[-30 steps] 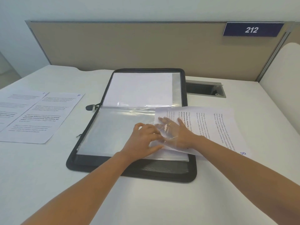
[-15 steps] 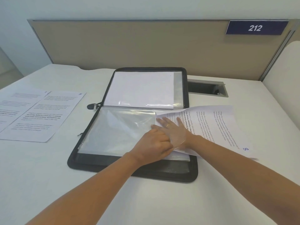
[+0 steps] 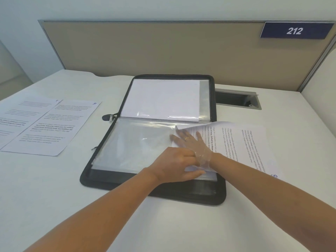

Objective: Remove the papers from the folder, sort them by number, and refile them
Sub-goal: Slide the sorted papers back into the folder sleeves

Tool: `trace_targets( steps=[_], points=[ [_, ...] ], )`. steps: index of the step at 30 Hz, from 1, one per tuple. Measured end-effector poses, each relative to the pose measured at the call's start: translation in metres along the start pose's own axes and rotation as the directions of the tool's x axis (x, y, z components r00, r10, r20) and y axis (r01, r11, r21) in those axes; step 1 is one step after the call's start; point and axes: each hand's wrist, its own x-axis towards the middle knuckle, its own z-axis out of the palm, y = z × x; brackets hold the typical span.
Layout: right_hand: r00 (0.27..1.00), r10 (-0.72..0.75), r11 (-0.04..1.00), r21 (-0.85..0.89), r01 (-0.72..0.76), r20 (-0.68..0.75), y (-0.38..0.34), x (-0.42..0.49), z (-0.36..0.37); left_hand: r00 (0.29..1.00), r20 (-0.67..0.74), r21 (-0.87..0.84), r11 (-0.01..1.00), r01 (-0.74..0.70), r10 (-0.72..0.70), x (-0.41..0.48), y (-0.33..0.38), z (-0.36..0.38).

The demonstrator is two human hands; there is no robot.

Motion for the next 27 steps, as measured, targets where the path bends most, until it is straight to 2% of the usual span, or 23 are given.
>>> trace_targets(
  steps=[1,2,3,4,5,6,7,9,10,14,17,20,22,23,24,25,26,27],
  points=[
    [0.998,-0.064,0.990,0.129,0.063,0.002,0.000,-0.007,-0.008,0.996,-0.029,-0.048,0.996,0.080,-0.081,0.001,-0.002,-0.001],
    [0.995,-0.098,0.933,0.347,0.098,-0.017,0.001,-0.015,-0.017,0.979,-0.071,-0.102,0.978,0.184,-0.191,0.002,-0.006,-0.003],
    [0.995,-0.095,0.820,0.564,0.097,-0.032,0.005,-0.022,-0.024,0.941,-0.120,-0.159,0.942,0.296,-0.316,0.003,-0.011,-0.005],
    [0.992,-0.104,0.712,0.690,0.127,-0.076,0.013,-0.028,-0.027,0.888,-0.161,-0.216,0.893,0.393,-0.430,0.004,-0.017,-0.007],
    [0.986,-0.115,0.649,0.742,0.166,-0.119,0.021,-0.032,-0.026,0.836,-0.189,-0.258,0.847,0.465,-0.516,0.004,-0.023,-0.010],
    [0.981,-0.145,0.667,0.720,0.193,-0.129,0.030,-0.033,-0.025,0.794,-0.198,-0.280,0.810,0.516,-0.575,0.004,-0.028,-0.012],
    [0.976,-0.177,0.743,0.632,0.219,-0.129,0.038,-0.033,-0.023,0.768,-0.183,-0.290,0.780,0.555,-0.614,0.003,-0.033,-0.015],
    [0.967,-0.246,0.920,0.300,0.252,-0.058,0.051,-0.029,-0.012,0.748,-0.093,-0.300,0.735,0.608,-0.657,0.001,-0.040,-0.019],
    [0.970,-0.240,0.955,0.169,0.242,-0.033,0.055,-0.027,-0.006,0.758,-0.028,-0.289,0.732,0.617,-0.651,-0.001,-0.044,-0.020],
    [0.951,-0.305,0.952,-0.009,0.305,-0.039,0.042,-0.024,-0.003,0.826,0.224,-0.138,0.822,0.553,-0.518,-0.013,-0.050,-0.018],
    [0.947,-0.320,0.945,-0.070,0.320,0.008,0.024,-0.018,-0.007,0.848,0.323,-0.072,0.883,0.464,-0.420,-0.020,-0.049,-0.013],
    [0.937,-0.342,0.924,-0.155,0.349,0.074,0.012,-0.009,-0.006,0.828,0.417,-0.048,0.901,0.431,-0.374,-0.024,-0.046,-0.012],
    [0.948,-0.317,0.942,-0.105,0.319,0.034,0.006,-0.003,-0.003,0.818,0.446,-0.035,0.906,0.421,-0.363,-0.027,-0.045,-0.012],
    [0.958,-0.280,0.957,-0.054,0.284,0.066,0.003,-0.001,-0.008,0.814,0.450,-0.039,0.902,0.430,-0.369,-0.029,-0.045,-0.012],
    [0.955,-0.269,0.956,-0.086,0.280,0.124,-0.001,0.001,-0.014,0.806,0.455,-0.047,0.894,0.446,-0.378,-0.030,-0.045,-0.013],
    [0.952,-0.305,0.940,-0.154,0.305,0.022,-0.004,0.007,-0.014,0.796,0.467,-0.054,0.885,0.462,-0.387,-0.032,-0.045,-0.013],
    [0.939,-0.343,0.911,-0.244,0.331,-0.005,-0.002,0.011,-0.009,0.784,0.482,-0.056,0.879,0.473,-0.391,-0.033,-0.044,-0.014],
    [0.936,-0.351,0.907,-0.244,0.343,0.013,0.001,0.015,-0.001,0.776,0.494,-0.054,0.876,0.479,-0.393,-0.034,-0.043,-0.014]
  ],
)
